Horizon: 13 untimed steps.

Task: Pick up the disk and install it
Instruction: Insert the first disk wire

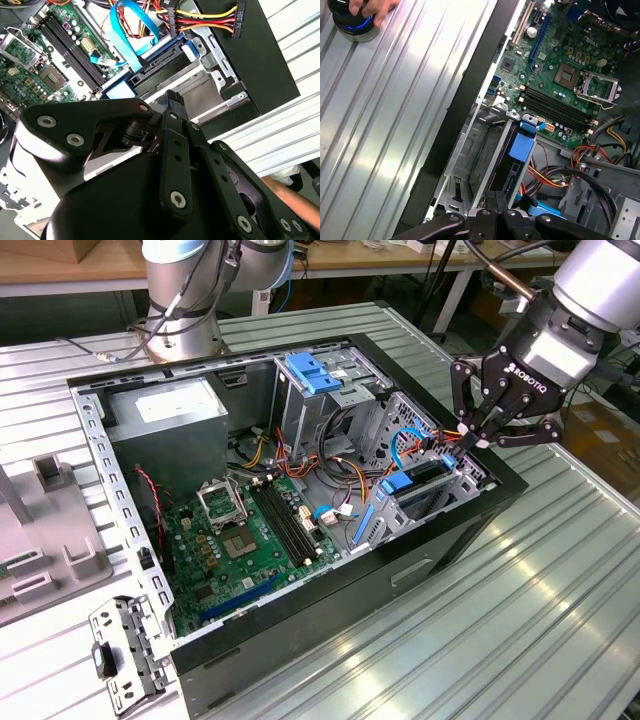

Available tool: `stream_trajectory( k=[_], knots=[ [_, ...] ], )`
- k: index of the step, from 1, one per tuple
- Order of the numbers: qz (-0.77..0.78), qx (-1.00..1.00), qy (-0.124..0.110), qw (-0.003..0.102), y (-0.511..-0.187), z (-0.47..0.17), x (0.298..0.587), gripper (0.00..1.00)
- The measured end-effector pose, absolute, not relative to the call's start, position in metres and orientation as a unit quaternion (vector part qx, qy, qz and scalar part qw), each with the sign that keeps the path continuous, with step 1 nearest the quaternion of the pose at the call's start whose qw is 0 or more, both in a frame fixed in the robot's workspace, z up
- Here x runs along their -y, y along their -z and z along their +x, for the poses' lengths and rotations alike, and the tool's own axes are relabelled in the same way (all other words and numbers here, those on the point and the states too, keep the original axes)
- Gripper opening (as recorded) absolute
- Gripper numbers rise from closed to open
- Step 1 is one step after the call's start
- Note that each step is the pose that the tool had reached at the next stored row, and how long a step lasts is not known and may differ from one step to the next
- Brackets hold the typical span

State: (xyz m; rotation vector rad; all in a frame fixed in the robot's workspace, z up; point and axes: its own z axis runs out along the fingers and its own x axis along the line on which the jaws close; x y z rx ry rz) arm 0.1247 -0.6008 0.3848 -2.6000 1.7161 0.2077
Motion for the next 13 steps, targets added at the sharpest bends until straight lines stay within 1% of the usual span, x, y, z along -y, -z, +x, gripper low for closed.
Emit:
stream_trajectory(
  k=[13],
  knots=[
    [-0.874,-0.482,-0.067,0.004,-0.3848,0.1248,0.6007,0.11]
  ],
)
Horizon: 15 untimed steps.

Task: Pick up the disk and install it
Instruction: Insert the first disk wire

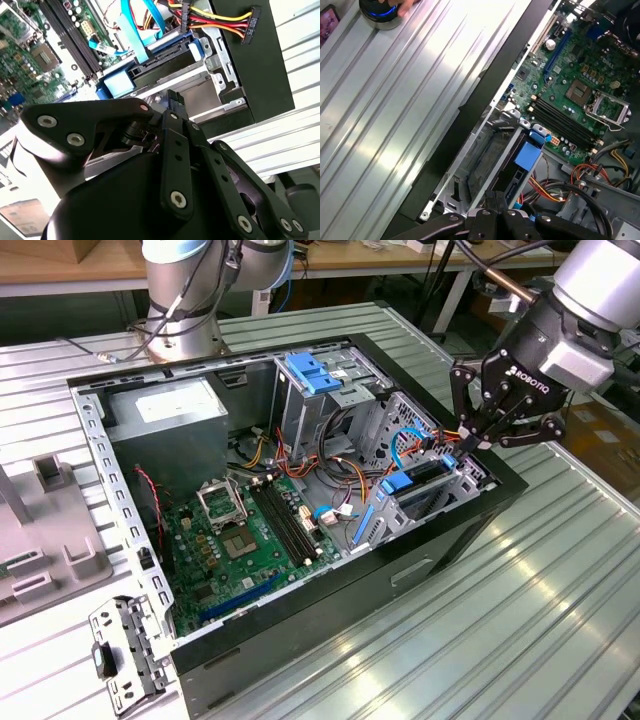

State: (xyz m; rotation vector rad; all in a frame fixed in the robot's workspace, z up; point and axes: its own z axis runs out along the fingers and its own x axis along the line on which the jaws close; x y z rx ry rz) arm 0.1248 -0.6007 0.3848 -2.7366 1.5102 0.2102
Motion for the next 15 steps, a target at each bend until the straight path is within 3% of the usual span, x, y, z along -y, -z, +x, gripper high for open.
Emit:
stream_trajectory(
  k=[6,8,10,15],
  knots=[
    [-0.880,-0.470,-0.067,0.004,-0.3848,0.1248,0.6008,0.11],
    [-0.881,-0.470,-0.045,0.015,-0.3845,0.1246,0.6008,0.11],
    [-0.882,-0.470,-0.037,0.020,-0.3841,0.1245,0.6008,0.11],
    [-0.886,-0.462,-0.036,0.020,-0.3842,0.1245,0.6008,0.11]
  ],
)
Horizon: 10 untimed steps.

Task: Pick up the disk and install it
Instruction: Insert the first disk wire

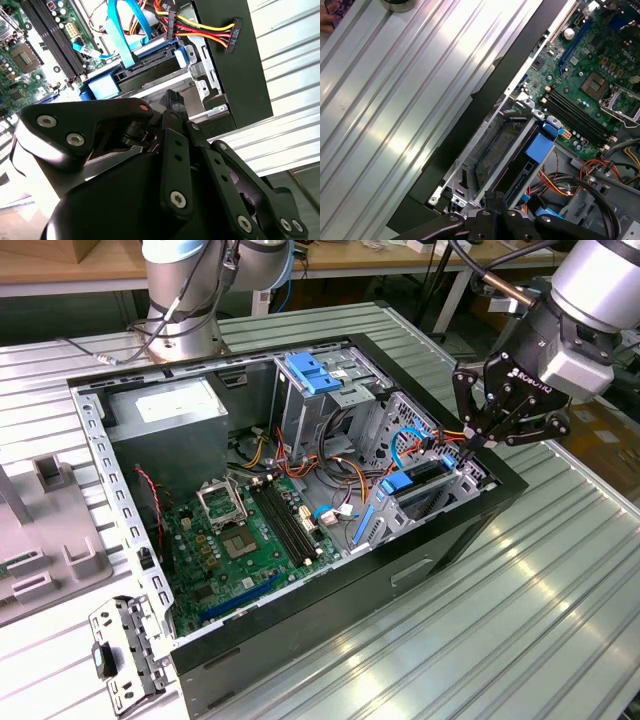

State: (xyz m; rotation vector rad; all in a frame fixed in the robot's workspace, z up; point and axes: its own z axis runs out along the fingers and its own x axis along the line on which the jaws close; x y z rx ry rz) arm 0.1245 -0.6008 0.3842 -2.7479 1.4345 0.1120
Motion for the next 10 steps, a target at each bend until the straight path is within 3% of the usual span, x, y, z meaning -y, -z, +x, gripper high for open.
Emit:
stream_trajectory(
  k=[10],
  knots=[
    [-0.903,-0.427,-0.037,0.018,-0.3842,0.1245,0.6008,0.11]
  ],
)
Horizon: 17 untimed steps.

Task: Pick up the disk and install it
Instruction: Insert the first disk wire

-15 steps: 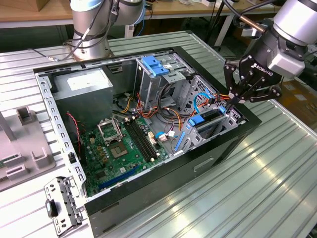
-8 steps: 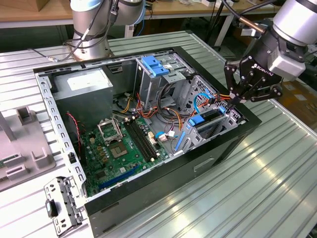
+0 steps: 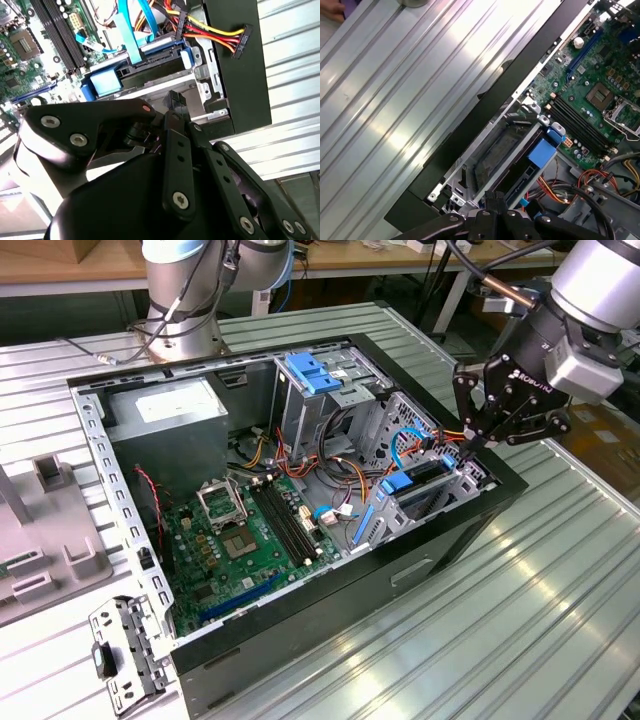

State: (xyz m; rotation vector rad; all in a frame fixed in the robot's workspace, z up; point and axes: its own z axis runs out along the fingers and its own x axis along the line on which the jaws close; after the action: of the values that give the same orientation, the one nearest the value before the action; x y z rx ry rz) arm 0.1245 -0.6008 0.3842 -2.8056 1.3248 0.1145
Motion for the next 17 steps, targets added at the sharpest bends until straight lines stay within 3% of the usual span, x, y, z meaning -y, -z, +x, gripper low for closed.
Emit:
stream_trajectory(
  k=[17],
  knots=[
    [-0.927,-0.374,-0.038,0.016,-0.3842,0.1245,0.6008,0.11]
  ],
)
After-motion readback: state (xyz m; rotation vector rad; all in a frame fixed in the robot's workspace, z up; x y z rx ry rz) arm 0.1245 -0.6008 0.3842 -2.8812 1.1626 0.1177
